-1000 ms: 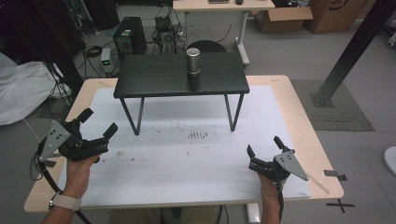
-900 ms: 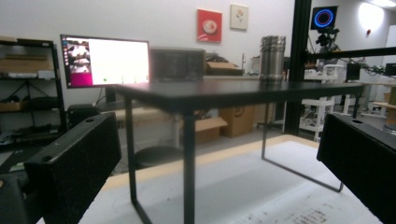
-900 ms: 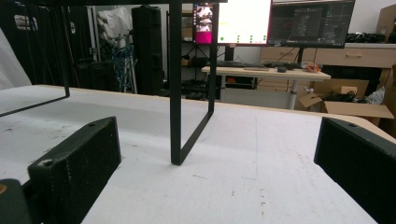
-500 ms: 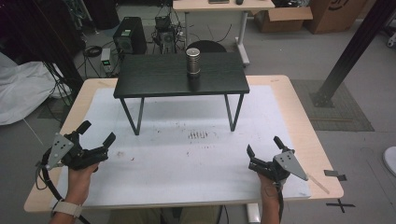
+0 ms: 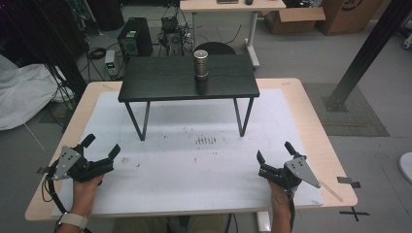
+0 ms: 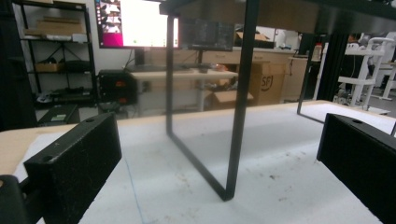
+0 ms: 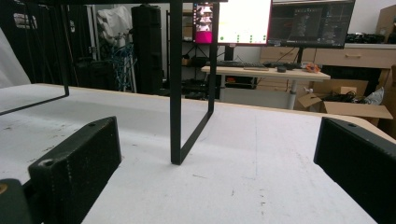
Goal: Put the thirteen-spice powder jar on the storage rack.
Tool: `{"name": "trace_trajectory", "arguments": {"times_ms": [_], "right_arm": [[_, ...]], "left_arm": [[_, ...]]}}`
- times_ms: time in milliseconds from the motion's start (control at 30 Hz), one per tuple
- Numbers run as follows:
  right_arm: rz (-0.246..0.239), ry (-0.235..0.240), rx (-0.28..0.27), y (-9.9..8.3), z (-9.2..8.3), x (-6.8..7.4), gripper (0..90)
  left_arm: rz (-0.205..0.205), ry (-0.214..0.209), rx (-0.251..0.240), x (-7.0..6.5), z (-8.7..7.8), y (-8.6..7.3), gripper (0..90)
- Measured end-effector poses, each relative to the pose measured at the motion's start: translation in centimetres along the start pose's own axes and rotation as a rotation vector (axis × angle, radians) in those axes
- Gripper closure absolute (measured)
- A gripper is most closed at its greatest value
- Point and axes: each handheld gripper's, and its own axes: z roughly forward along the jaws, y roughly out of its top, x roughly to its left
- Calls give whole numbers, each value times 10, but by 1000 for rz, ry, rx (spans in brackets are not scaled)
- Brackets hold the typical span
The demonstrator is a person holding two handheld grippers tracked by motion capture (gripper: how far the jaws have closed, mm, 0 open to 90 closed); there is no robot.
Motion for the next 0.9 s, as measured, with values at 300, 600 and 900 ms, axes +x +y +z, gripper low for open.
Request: {"name": "trace_trajectory", "arguments": {"times_ms": [300,600,900], "right_arm": [[-2,-2,0,0,0,0,5],[-2,-2,1,0,0,0,5],[-2,-2,1,0,0,0,5]], "left_arm": [[14,1,29,1,-1,-12,3],[29,10,36,0,-2,-19,3],[40,15,30,-1,-2,-20,2]]}}
